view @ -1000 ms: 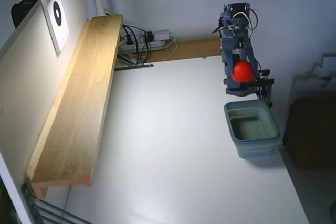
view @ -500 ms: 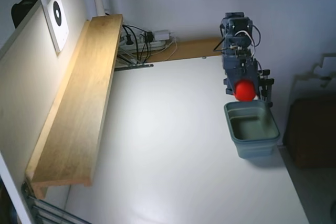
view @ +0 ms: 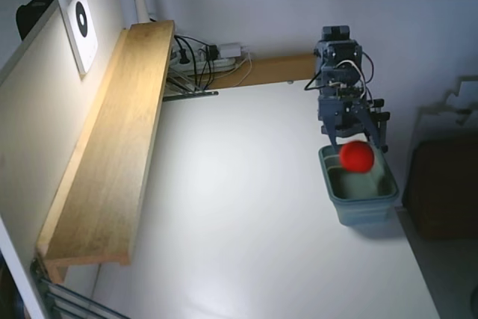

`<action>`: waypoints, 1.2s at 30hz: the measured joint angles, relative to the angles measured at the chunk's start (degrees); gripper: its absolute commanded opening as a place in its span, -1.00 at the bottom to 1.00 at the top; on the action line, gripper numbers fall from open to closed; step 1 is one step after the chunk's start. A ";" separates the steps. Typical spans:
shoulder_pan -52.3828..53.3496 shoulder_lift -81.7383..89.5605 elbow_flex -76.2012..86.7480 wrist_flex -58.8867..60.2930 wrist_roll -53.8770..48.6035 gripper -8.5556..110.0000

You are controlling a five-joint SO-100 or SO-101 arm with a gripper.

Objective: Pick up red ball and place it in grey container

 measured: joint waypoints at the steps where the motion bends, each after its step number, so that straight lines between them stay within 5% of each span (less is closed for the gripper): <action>1: 0.00 0.00 0.00 0.00 0.00 -0.21; 19: 0.53 0.00 0.00 0.79 0.09 -0.24; 36: 14.68 5.10 2.46 2.90 0.00 -0.37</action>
